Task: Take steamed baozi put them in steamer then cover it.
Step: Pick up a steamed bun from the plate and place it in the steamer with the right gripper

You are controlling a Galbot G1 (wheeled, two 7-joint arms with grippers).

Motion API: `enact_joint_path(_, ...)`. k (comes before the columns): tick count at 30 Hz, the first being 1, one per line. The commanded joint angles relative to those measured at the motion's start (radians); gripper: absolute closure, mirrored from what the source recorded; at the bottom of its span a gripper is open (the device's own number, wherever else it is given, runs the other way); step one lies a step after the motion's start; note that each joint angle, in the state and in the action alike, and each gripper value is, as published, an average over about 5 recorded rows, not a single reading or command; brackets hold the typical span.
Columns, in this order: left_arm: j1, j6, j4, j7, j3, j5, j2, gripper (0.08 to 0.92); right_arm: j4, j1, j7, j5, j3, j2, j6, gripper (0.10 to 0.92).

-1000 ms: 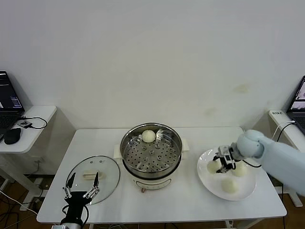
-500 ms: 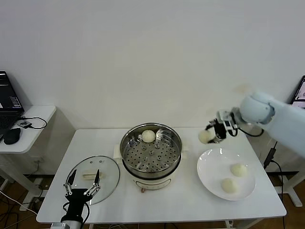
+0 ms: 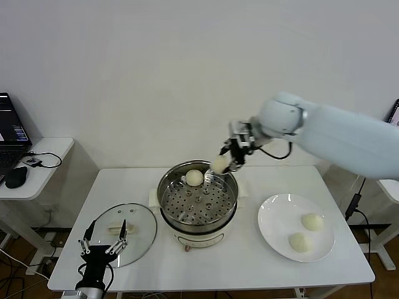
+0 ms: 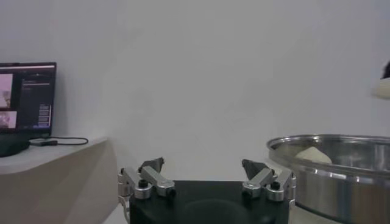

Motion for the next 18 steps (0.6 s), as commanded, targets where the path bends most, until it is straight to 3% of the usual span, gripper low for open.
enact_joint_path(1,0.006,-0.002,-0.007,0.000,-0.021,-0.002,0.000,0.177,-0.100,-0.106,0.079,0.081,-0.031,0.265,-0.070,0.437)
enact_joint_path(18,-0.005,-0.005,0.000,0.000,-0.017,-0.002,-0.012,0.177,-0.180,-0.202,0.133,0.017,-0.041,0.352,-0.099,0.431)
